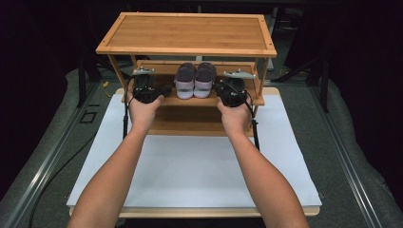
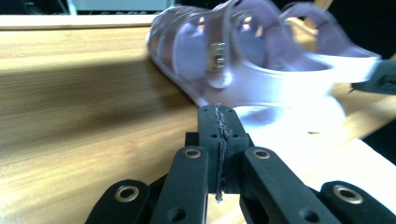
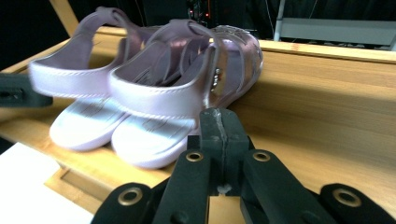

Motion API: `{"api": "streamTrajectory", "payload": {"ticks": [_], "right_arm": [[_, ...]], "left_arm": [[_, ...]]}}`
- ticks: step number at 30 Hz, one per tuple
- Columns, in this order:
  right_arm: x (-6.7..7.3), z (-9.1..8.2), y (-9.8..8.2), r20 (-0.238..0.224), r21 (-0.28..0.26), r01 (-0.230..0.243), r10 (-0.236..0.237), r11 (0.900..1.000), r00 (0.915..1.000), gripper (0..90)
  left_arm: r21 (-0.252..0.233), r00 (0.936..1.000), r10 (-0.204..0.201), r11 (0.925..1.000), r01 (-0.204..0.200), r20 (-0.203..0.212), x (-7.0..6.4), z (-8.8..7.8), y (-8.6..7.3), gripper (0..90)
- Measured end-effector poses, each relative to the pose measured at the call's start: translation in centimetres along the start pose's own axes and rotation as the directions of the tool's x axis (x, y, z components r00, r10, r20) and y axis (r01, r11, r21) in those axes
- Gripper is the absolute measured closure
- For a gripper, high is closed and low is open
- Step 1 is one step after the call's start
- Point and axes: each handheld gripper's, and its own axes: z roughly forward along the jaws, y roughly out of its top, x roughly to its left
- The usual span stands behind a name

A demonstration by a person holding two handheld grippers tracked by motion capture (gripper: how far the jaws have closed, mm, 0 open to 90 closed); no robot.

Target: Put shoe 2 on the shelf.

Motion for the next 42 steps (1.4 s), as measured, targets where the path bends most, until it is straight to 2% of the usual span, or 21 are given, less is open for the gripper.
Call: {"api": "streamTrajectory", "payload": {"ticks": [3, 5, 8, 10, 11, 12, 13, 14, 15, 16, 17, 18, 22, 24, 25, 28, 31, 33, 36, 40, 42], "right_arm": [[0.4, -1.3, -0.2, -0.004, -0.006, 0.022, -0.022, 1.000, 0.9998, 90.0], [0.4, -1.7, -0.3, -0.008, -0.009, 0.025, -0.025, 1.000, 0.9996, 90.0], [0.6, -2.9, -0.8, -0.008, -0.013, 0.037, -0.037, 0.999, 0.9993, 90.0], [0.6, -3.7, -1.4, -0.018, -0.004, 0.064, -0.064, 0.998, 0.9978, 90.0], [0.6, -4.2, -1.7, 0.004, 0.001, 0.079, -0.079, 0.997, 0.9969, 90.0], [0.6, -4.7, -2.2, 0.006, -0.003, 0.087, -0.087, 0.996, 0.9962, 90.0], [0.3, -5.4, -2.8, -0.014, 0.001, 0.078, -0.078, 0.997, 0.9968, 90.0], [0.3, -5.4, -2.8, -0.014, 0.001, 0.078, -0.078, 0.997, 0.9968, 90.0], [0.0, -6.3, -3.6, -0.040, 0.014, 0.071, -0.071, 0.997, 0.9967, 90.0], [0.0, -6.3, -3.6, -0.040, 0.014, 0.071, -0.071, 0.997, 0.9967, 90.0], [-0.4, -7.4, -4.6, -0.039, 0.014, 0.074, -0.073, 0.997, 0.9966, 90.0], [-0.4, -7.4, -4.6, -0.039, 0.014, 0.074, -0.073, 0.997, 0.9966, 90.0], [-1.0, -9.3, -6.5, -0.051, 0.024, 0.087, -0.086, 0.996, 0.9950, 90.0], [-1.1, -10.2, -7.4, -0.039, 0.023, 0.083, -0.082, 0.996, 0.9959, 90.0], [-1.2, -10.6, -7.9, -0.051, 0.021, 0.086, -0.085, 0.996, 0.9951, 90.0], [-1.1, -11.7, -9.3, -0.046, 0.023, 0.091, -0.090, 0.996, 0.9948, 90.0], [-1.1, -12.8, -11.1, -0.043, 0.019, 0.087, -0.086, 0.996, 0.9954, 90.0], [-1.3, -13.1, -11.5, -0.041, 0.020, 0.079, -0.078, 0.997, 0.9961, 90.0], [-1.7, -13.6, -12.7, -0.053, 0.027, 0.053, -0.051, 0.998, 0.9973, 90.0], [-2.0, -14.3, -14.1, -0.058, 0.039, 0.046, -0.044, 0.998, 0.9973, 90.0], [-2.0, -14.5, -15.0, -0.051, 0.036, 0.058, -0.057, 0.998, 0.9971, 90.0]], "left_arm": [[-0.014, 0.9994, 0.013, 0.9998, -0.013, 0.031, -0.7, -1.5, -0.3, 90.0], [-0.020, 0.9991, 0.014, 0.9997, -0.013, 0.039, -0.9, -2.0, -0.5, 90.0], [-0.020, 0.9980, 0.038, 0.9991, -0.037, 0.050, -1.3, -3.1, -1.2, 90.0], [-0.024, 0.9968, 0.053, 0.9984, -0.051, 0.059, -1.6, -4.1, -1.8, 90.0], [-0.027, 0.9962, 0.061, 0.9979, -0.059, 0.063, -1.7, -4.7, -2.2, 90.0], [-0.029, 0.9956, 0.066, 0.9975, -0.064, 0.066, -1.7, -5.1, -2.6, 90.0], [-0.034, 0.9951, 0.063, 0.9976, -0.060, 0.076, -1.8, -5.6, -3.0, 90.0], [-0.031, 0.9947, 0.065, 0.9975, -0.063, 0.080, -1.9, -6.0, -3.4, 90.0], [-0.031, 0.9936, 0.082, 0.9963, -0.080, 0.078, -1.9, -6.5, -3.9, 90.0], [-0.030, 0.9931, 0.090, 0.9957, -0.088, 0.076, -2.0, -6.9, -4.4, 90.0], [-0.027, 0.9922, 0.101, 0.9947, -0.099, 0.074, -2.1, -7.3, -4.8, 90.0], [-0.032, 0.9920, 0.100, 0.9947, -0.098, 0.077, -2.1, -7.8, -5.4, 90.0], [-0.028, 0.9910, 0.093, 0.9955, -0.090, 0.096, -1.9, -9.2, -7.5, 90.0], [-0.023, 0.9916, 0.095, 0.9954, -0.093, 0.088, -1.8, -9.9, -8.6, 90.0], [-0.020, 0.9925, 0.092, 0.9957, -0.091, 0.080, -1.7, -10.3, -9.3, 90.0], [0.001, 0.9928, 0.095, 0.9954, -0.096, 0.073, -1.4, -11.1, -10.7, 90.0], [-0.003, 0.9936, 0.102, 0.9947, -0.102, 0.048, -1.2, -12.1, -11.7, 90.0], [-0.009, 0.9936, 0.106, 0.9943, -0.106, 0.039, -1.0, -12.8, -12.4, 90.0], [-0.019, 0.9954, 0.093, 0.9955, -0.092, 0.023, -0.6, -13.7, -13.6, 89.8], [-0.012, 0.9967, 0.081, 0.9967, -0.081, -0.001, 0.1, -14.2, -15.5, 89.8], [0.007, 0.9990, 0.043, 0.9990, -0.044, 0.009, 0.7, -13.8, -16.8, 89.5]]}}
